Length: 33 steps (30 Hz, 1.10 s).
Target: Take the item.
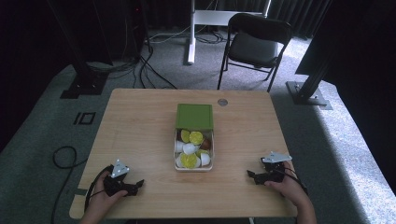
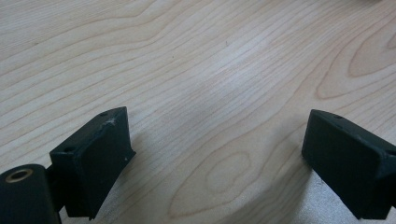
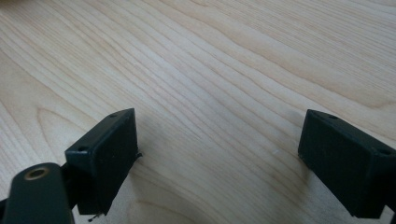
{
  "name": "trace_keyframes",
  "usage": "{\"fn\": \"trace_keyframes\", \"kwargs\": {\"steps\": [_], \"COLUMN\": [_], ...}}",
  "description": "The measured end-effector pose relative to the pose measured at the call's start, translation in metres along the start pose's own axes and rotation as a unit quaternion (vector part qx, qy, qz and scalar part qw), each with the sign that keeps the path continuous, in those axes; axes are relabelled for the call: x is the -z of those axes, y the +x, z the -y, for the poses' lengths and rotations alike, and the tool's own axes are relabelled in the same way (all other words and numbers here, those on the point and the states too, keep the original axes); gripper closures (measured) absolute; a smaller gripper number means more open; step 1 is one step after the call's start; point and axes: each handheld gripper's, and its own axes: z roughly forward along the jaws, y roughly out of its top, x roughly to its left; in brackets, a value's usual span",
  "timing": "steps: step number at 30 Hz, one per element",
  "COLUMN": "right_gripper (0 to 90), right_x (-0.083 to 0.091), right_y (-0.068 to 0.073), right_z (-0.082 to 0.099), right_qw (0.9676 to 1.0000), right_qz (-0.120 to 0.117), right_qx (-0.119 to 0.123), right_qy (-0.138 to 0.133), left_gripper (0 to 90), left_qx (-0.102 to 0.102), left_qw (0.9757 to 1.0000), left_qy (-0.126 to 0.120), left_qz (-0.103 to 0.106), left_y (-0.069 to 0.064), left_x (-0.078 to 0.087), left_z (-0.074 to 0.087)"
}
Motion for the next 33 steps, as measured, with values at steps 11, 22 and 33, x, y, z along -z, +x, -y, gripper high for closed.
{"fn": "trace_keyframes", "kwargs": {"steps": [11,22,33], "right_gripper": [11.6,11.6,13.4], "right_x": [-0.0003,-0.001,-0.0036], "right_y": [-0.0004,0.0007,0.0005], "right_z": [-0.0004,-0.001,-0.0054], "right_qw": [0.9999,0.9997,0.9983], "right_qz": [0.008,0.017,0.042], "right_qx": [-0.007,-0.017,-0.041], "right_qy": [0.001,0.0,0.003], "left_gripper": [9.2,9.2,9.2], "left_qx": [0.0,0.0,0.0], "left_qw": [1.0,1.0,1.0], "left_qy": [0.0,0.0,0.0], "left_qz": [0.0,0.0,0.0], "left_y": [0.0,0.0,-0.0001], "left_x": [0.0,0.0,0.0], "left_z": [0.0,0.0,0.0]}}
